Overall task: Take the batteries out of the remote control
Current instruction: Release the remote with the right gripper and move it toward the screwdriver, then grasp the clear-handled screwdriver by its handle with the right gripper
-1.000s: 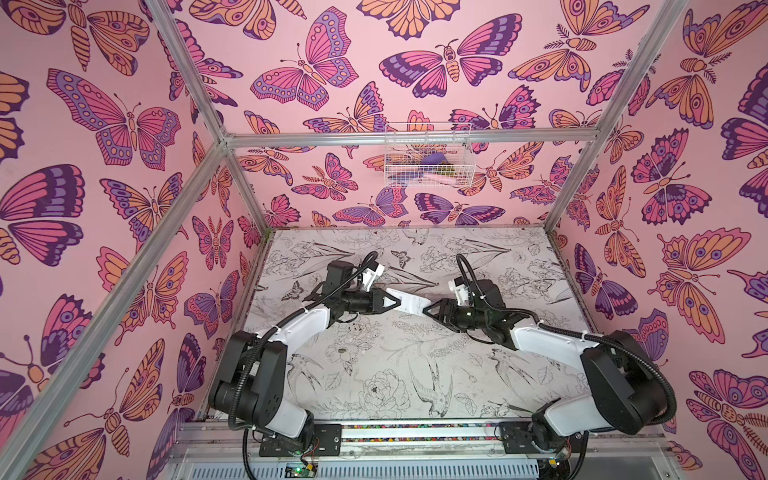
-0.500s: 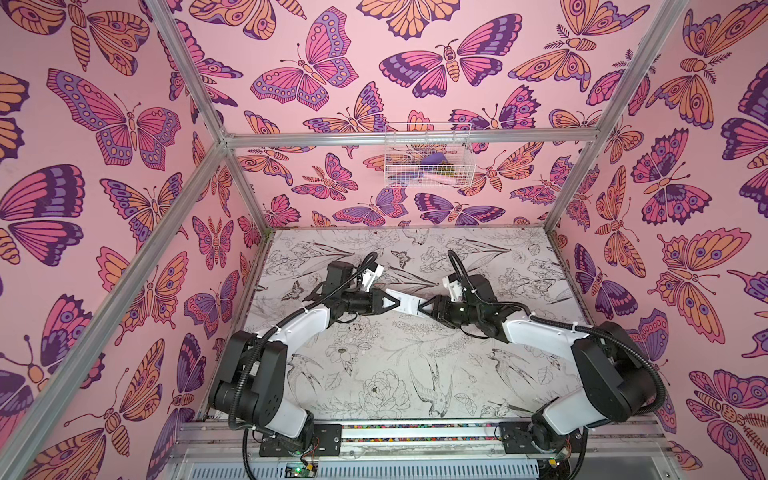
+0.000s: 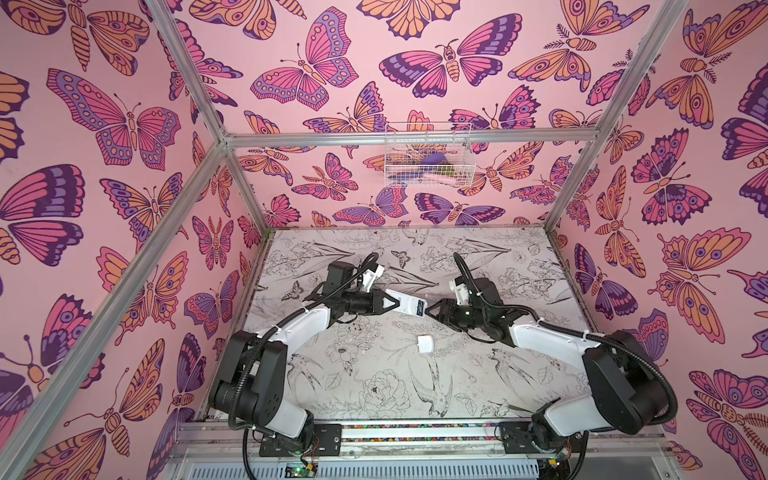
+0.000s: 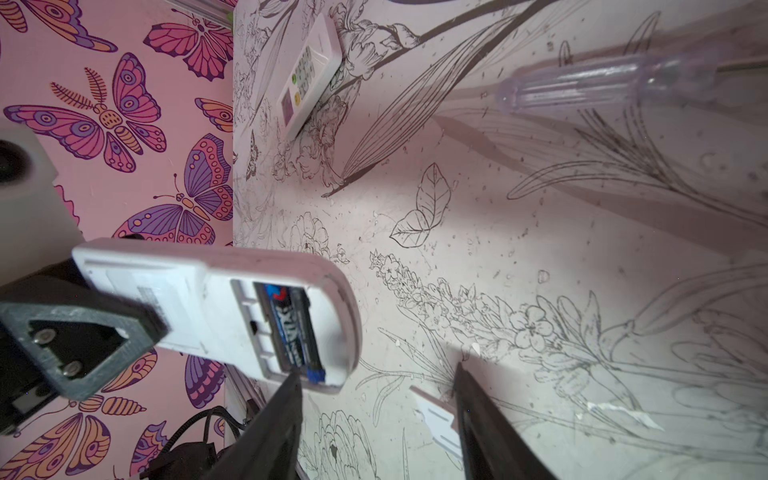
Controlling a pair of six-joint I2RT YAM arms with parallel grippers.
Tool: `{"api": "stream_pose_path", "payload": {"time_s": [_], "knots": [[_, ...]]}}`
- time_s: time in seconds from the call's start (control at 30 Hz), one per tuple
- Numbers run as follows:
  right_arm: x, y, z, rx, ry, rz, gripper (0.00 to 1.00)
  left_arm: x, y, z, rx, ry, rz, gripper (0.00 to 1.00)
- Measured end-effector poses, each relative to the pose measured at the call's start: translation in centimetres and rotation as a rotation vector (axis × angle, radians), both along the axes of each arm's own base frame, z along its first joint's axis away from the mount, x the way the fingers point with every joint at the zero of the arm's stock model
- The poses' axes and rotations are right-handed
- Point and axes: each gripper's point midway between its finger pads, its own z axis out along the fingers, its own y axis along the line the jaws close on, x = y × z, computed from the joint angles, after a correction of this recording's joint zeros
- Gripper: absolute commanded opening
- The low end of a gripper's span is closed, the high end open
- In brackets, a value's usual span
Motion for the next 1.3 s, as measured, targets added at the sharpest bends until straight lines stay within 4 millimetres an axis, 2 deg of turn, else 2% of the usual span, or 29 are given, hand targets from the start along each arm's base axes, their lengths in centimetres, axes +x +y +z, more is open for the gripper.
{"api": "stream_pose_path", "payload": {"time_s": [0.2, 0.37, 0.5, 0.8, 1.0, 1.17, 1.3], "knots": [[-0.4, -3.0, 0.0, -0.073, -0.006, -0.045, 0.59, 0.3, 0.3, -0.8, 0.035, -0.003, 0.021, 0.00], [-1.1, -5.7, -1.0, -0.227, 0.009, -0.063, 0.59, 0.8, 0.7, -1.5, 0.068, 0.000, 0.051, 0.00], [-0.8, -6.9, -0.9, -0.329, 0.026, -0.078, 0.59, 0.9, 0.8, -2.4, 0.095, 0.010, 0.068, 0.00], [2.4, -7.4, 0.2, -0.463, 0.126, -0.193, 0.59, 0.1, 0.6, -4.1, 0.136, 0.057, 0.085, 0.00], [4.5, -6.7, 1.4, -0.519, 0.131, -0.291, 0.65, 0.0, 1.0, -6.0, 0.180, 0.130, 0.151, 0.00], [5.5, -6.6, -0.1, -0.608, 0.196, -0.409, 0.66, -0.7, 0.2, -6.8, 0.186, 0.160, 0.142, 0.00], [7.6, -5.8, -0.9, -0.693, 0.248, -0.498, 0.65, -0.8, 0.0, -6.8, 0.184, 0.166, 0.141, 0.00]]}}
